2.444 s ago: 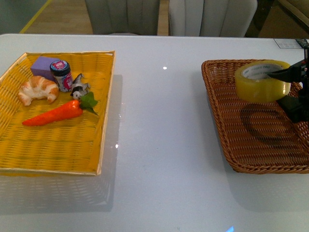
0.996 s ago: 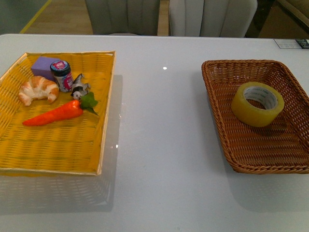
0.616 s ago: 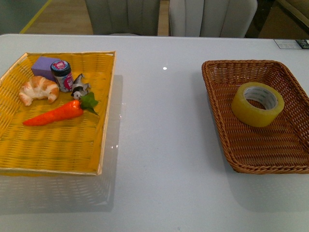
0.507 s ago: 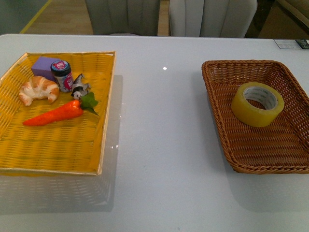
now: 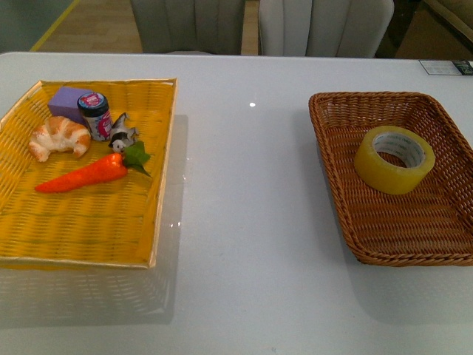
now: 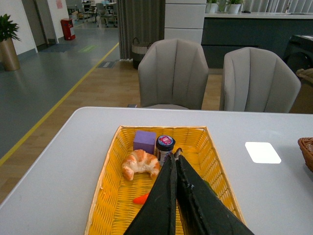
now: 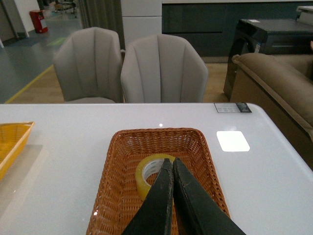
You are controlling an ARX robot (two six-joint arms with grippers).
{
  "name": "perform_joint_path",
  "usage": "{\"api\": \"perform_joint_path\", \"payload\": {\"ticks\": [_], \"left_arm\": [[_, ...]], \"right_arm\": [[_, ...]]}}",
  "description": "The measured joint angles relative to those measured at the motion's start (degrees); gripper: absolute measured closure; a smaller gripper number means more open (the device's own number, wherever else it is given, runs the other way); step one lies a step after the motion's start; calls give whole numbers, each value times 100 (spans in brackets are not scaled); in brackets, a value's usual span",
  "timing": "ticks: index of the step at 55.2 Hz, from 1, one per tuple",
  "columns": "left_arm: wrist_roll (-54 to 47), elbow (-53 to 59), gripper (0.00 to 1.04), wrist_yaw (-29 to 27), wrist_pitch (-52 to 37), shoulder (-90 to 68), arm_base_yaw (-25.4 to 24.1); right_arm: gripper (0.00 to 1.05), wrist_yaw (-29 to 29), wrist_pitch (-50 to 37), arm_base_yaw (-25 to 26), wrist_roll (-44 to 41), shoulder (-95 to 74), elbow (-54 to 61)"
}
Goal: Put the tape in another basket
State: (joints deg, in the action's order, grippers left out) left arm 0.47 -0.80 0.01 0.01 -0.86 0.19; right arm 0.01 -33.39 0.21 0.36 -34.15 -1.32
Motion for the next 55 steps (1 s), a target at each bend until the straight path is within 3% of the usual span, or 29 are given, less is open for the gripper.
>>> {"api": "perform_joint_path", "payload": {"ticks": [19, 52, 55], "left_arm": [[0, 0, 103, 0, 0, 0, 0], [-2, 0, 103, 0, 0, 0, 0], [-2, 0, 103, 0, 0, 0, 2]], "right_arm": [[103, 0, 1176, 0, 0, 1246, 2], [103, 0, 2361, 0, 0, 2439, 2], [103, 0, 3163, -4, -2, 3047, 2]]}}
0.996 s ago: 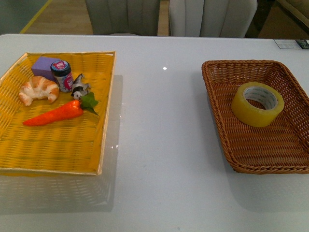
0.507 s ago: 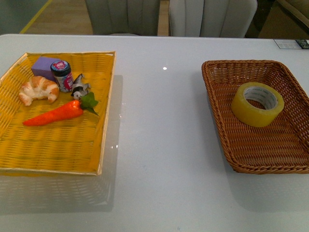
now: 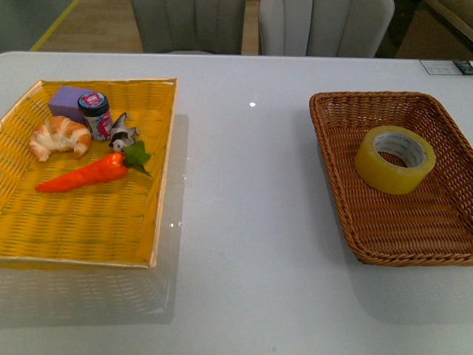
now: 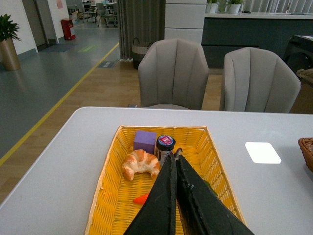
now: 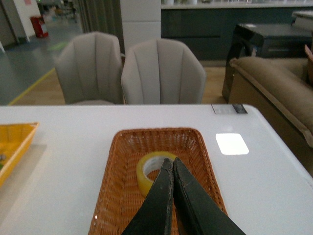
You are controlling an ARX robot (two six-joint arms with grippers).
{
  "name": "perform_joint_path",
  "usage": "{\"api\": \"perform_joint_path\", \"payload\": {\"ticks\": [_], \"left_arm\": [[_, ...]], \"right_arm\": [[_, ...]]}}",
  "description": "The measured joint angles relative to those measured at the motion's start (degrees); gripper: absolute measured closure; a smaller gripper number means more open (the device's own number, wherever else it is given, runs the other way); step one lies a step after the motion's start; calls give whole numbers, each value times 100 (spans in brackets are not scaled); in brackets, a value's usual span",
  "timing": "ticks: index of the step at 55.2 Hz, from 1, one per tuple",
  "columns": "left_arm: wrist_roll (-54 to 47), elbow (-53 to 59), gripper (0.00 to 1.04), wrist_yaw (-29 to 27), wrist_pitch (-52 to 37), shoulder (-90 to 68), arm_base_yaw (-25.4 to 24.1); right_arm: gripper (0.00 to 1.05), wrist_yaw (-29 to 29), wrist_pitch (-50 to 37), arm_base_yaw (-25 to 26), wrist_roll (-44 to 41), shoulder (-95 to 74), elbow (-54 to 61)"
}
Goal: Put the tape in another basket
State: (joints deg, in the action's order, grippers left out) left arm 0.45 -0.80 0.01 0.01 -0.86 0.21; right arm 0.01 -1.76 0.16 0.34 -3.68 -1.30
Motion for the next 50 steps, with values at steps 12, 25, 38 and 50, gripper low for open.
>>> {"api": "perform_joint_path", "payload": {"ticks": [12, 25, 38, 50], "left_arm": [[0, 0, 103, 0, 0, 0, -2], [2, 0, 76, 0, 0, 0, -2], [2, 0, 34, 0, 0, 0, -2], [-9, 0, 9, 0, 0, 0, -2]], "right_arm": [[103, -2, 166, -4, 0, 328, 0], [74, -2, 168, -4, -9, 334, 0], [33, -2, 168, -4, -9, 334, -2], [9, -2, 168, -4, -9, 334, 0]]}}
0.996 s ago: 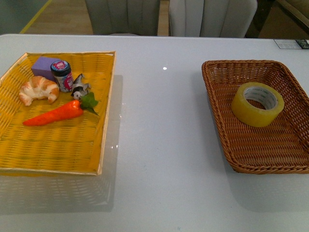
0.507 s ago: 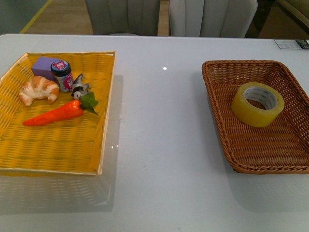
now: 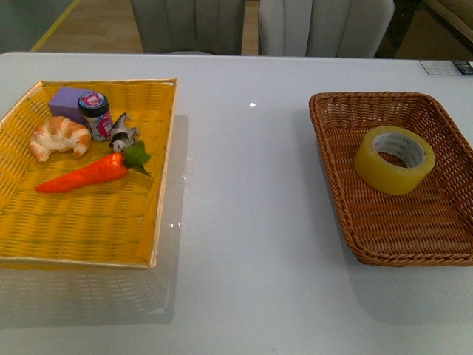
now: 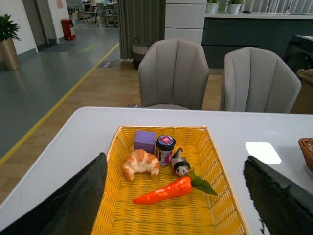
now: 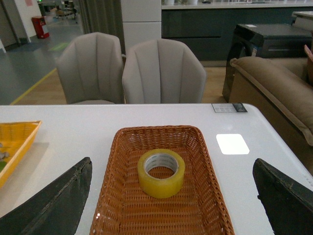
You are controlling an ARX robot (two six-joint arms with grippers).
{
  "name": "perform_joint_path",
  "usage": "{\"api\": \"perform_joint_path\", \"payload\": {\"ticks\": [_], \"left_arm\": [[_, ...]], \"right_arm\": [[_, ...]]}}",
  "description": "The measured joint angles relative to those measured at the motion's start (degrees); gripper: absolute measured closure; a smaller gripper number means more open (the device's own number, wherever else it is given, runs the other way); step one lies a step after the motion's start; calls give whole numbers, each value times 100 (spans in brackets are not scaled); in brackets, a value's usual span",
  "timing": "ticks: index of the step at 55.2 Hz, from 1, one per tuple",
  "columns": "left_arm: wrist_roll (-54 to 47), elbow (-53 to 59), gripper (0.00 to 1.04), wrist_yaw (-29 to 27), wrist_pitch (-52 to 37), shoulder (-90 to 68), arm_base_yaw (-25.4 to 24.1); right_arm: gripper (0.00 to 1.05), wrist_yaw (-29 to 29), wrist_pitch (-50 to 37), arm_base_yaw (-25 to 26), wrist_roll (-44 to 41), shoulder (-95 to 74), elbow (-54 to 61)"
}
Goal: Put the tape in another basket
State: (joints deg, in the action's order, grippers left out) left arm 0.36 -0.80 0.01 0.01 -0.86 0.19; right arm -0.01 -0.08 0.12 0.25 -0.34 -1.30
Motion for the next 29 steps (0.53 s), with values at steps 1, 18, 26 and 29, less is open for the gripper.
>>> {"api": "perform_joint_path", "payload": {"ticks": [1, 18, 26, 29], "left_arm": [[0, 0, 10, 0, 0, 0, 0], [-2, 0, 9, 0, 0, 0, 0], [-2, 0, 9, 0, 0, 0, 0], [-2, 0, 9, 0, 0, 0, 0]], "right_arm": [[9, 0, 0, 0, 0, 0, -2], [9, 0, 0, 0, 0, 0, -2], [9, 0, 0, 0, 0, 0, -2], [9, 0, 0, 0, 0, 0, 0]]}}
